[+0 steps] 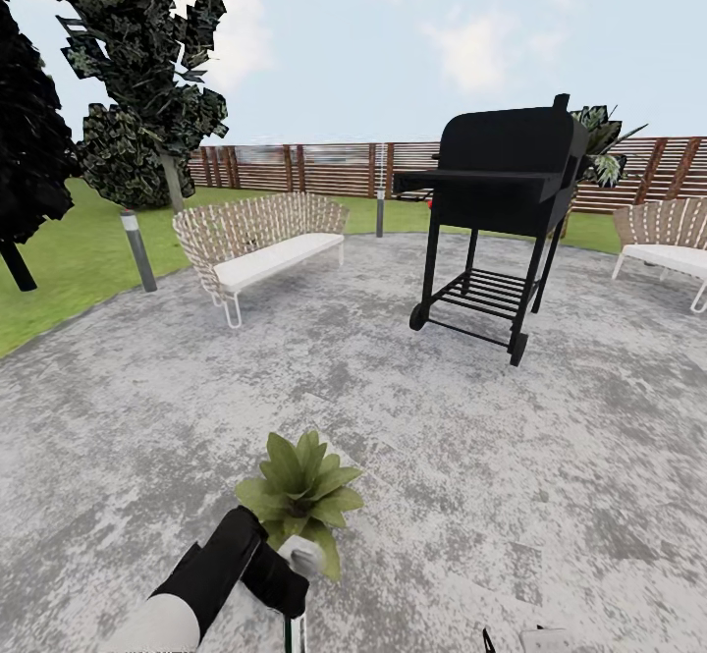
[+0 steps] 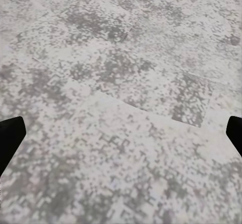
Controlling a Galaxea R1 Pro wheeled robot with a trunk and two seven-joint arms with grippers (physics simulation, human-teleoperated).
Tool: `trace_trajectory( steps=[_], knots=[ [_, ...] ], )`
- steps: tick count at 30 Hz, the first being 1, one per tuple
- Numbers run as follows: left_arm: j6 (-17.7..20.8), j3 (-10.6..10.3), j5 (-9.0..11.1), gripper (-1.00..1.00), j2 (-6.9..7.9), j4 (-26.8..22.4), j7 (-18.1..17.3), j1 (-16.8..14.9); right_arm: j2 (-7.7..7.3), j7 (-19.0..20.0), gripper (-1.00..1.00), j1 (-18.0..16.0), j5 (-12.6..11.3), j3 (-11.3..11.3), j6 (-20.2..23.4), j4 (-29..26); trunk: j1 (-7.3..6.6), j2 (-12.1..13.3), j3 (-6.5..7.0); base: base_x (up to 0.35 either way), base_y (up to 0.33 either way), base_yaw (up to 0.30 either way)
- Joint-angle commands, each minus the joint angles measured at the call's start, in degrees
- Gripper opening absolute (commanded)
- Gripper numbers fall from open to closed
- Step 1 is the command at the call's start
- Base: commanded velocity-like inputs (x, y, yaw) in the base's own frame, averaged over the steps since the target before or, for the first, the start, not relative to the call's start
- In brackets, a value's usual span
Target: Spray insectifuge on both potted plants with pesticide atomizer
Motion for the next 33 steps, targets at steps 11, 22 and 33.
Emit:
trace_trajectory(
  steps=[11, 22, 33],
  knots=[
    [4.2, -0.5, -0.2, -1.00, 0.82, -0.7, -0.2, 0.2, 0.02, -0.1, 1.00, 0.0, 0.5, -0.4, -0.2, 0.1, 0.21, -0.4, -0.24, 0.000, 0.000, 0.000],
    [4.5, -0.3, -4.2, -1.00, 0.78, -0.7, 0.0, -0.3, -0.01, -0.1, 1.00, 0.0, 0.5, -0.4, -0.2, 0.1, 2.62, -4.8, -3.07, 0.000, 0.000, 0.000],
    [5.1, -0.1, -3.9, -1.00, 0.36, -0.7, 6.4, -2.0, -0.03, -0.1, 1.00, 0.0, 0.6, -0.4, -0.2, 0.1, 4.27, -7.7, -5.83, 0.000, 0.000, 0.000]
  ],
)
